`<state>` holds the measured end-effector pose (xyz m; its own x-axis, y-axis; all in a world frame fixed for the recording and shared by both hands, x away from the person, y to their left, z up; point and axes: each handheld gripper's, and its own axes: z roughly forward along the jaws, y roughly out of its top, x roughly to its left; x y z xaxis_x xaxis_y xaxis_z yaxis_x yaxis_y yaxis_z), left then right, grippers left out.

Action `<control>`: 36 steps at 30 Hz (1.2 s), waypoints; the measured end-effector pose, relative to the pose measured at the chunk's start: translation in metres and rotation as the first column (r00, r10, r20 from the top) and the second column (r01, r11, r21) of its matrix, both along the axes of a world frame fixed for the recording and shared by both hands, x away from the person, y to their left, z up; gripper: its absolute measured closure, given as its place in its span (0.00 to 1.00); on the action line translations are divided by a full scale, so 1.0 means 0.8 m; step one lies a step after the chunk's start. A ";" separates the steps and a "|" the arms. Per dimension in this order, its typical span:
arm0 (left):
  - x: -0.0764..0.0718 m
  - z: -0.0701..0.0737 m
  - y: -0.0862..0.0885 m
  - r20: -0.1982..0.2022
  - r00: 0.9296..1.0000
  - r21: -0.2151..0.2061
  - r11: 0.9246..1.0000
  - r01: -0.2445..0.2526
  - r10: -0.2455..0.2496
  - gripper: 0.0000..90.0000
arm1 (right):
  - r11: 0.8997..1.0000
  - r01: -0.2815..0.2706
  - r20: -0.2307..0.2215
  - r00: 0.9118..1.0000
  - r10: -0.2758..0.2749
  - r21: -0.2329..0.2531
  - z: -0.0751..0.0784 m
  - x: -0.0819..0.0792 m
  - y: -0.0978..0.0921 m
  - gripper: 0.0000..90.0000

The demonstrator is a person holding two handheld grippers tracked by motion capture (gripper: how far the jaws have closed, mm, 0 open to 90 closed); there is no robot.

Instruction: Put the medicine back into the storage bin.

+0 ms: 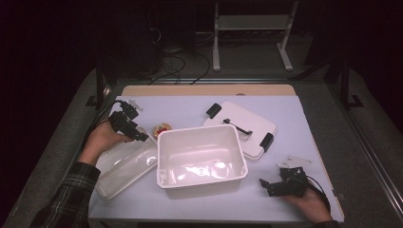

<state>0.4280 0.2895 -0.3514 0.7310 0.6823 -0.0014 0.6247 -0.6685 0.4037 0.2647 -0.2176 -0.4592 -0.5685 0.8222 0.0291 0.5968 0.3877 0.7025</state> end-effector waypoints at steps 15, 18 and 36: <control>0.043 -0.019 -0.042 -0.011 1.000 0.014 1.000 0.021 -0.021 0.16 | 1.000 0.000 0.000 1.000 0.000 0.000 0.000 0.000 0.000 0.06; 0.054 -0.031 -0.049 -0.018 1.000 0.020 1.000 0.022 -0.022 0.16 | 1.000 0.000 0.000 1.000 0.000 0.000 0.000 0.000 0.000 0.06; 0.071 -0.075 -0.075 -0.080 0.997 0.072 0.997 0.027 -0.021 0.15 | 1.000 0.000 0.000 1.000 0.000 0.001 0.000 0.000 0.000 0.06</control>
